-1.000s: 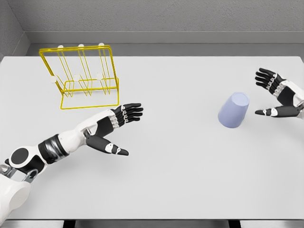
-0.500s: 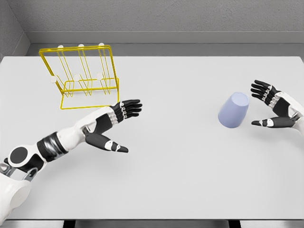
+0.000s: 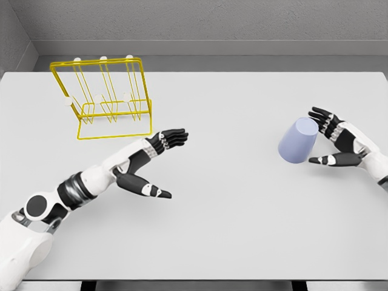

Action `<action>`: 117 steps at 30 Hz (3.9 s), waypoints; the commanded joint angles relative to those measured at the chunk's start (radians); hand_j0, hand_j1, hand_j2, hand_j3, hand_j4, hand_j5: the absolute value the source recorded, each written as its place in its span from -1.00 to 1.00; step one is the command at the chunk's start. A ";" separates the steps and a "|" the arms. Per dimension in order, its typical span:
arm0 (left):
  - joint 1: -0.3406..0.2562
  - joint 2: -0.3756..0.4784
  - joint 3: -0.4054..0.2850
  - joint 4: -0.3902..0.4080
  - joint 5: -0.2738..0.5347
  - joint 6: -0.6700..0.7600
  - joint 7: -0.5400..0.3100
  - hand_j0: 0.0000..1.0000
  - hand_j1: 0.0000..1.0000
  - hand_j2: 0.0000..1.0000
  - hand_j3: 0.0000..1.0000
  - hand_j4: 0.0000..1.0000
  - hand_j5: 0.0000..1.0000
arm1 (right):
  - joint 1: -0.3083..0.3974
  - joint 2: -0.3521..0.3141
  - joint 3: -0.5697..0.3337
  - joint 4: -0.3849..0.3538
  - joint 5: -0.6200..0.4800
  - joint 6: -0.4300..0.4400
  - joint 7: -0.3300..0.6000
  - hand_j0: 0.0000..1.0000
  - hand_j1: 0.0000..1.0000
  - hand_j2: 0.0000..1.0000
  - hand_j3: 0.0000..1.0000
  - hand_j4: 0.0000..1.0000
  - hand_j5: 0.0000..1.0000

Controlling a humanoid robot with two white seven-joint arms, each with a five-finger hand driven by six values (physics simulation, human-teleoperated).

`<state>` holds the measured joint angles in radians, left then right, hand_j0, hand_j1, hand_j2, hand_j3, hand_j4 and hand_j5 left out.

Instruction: Place the cup on the cup holder with both arms

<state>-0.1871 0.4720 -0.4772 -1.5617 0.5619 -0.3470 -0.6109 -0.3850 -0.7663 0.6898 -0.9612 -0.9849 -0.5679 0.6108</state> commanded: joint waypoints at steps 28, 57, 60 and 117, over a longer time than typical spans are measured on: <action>-0.037 -0.046 -0.012 0.083 -0.020 0.129 0.000 1.00 1.00 1.00 1.00 1.00 1.00 | -0.012 0.064 0.004 0.001 0.023 0.008 0.000 1.00 1.00 1.00 1.00 1.00 1.00; -0.034 -0.035 -0.011 0.081 -0.020 0.126 0.000 1.00 1.00 1.00 1.00 1.00 1.00 | -0.044 0.081 0.002 0.024 0.072 0.002 0.000 0.24 0.24 0.24 0.24 0.24 0.24; -0.029 -0.021 -0.009 0.081 -0.019 0.125 0.000 1.00 1.00 1.00 1.00 1.00 1.00 | -0.058 0.078 0.000 0.018 0.072 -0.001 0.000 0.24 0.24 0.24 0.24 0.24 0.24; -0.028 0.024 0.008 0.088 -0.025 0.126 0.000 1.00 1.00 1.00 1.00 1.00 1.00 | -0.158 0.332 0.111 -0.094 0.253 0.052 0.000 0.25 0.25 0.25 0.25 0.25 0.25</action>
<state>-0.2148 0.4940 -0.4757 -1.4742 0.5308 -0.2211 -0.6108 -0.5446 -0.4471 0.7986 -1.0660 -0.7332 -0.5164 0.6108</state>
